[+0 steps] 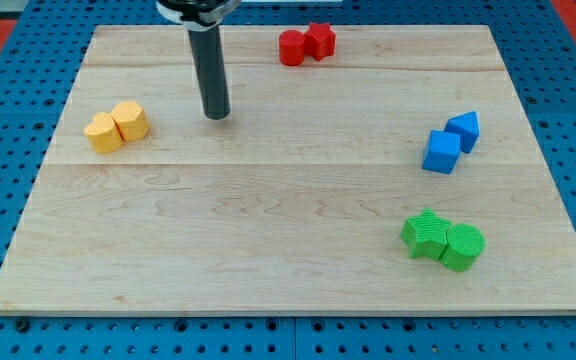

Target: Place your arm at the center

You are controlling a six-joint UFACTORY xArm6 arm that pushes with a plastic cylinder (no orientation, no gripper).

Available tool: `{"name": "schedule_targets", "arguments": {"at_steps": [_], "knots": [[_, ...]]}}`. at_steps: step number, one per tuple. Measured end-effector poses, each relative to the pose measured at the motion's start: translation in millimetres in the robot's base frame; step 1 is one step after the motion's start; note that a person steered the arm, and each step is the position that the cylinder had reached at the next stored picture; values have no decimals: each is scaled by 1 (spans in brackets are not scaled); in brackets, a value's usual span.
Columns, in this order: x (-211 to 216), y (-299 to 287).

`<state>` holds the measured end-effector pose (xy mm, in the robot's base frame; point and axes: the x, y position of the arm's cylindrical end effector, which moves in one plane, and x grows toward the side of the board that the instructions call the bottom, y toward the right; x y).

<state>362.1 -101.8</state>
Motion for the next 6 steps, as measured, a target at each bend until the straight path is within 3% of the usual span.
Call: {"name": "schedule_targets", "arguments": {"at_steps": [1, 2, 3, 4, 5, 6], "knots": [[0, -39], [0, -114], [0, -146], [1, -138], [-2, -64], [47, 53]]}}
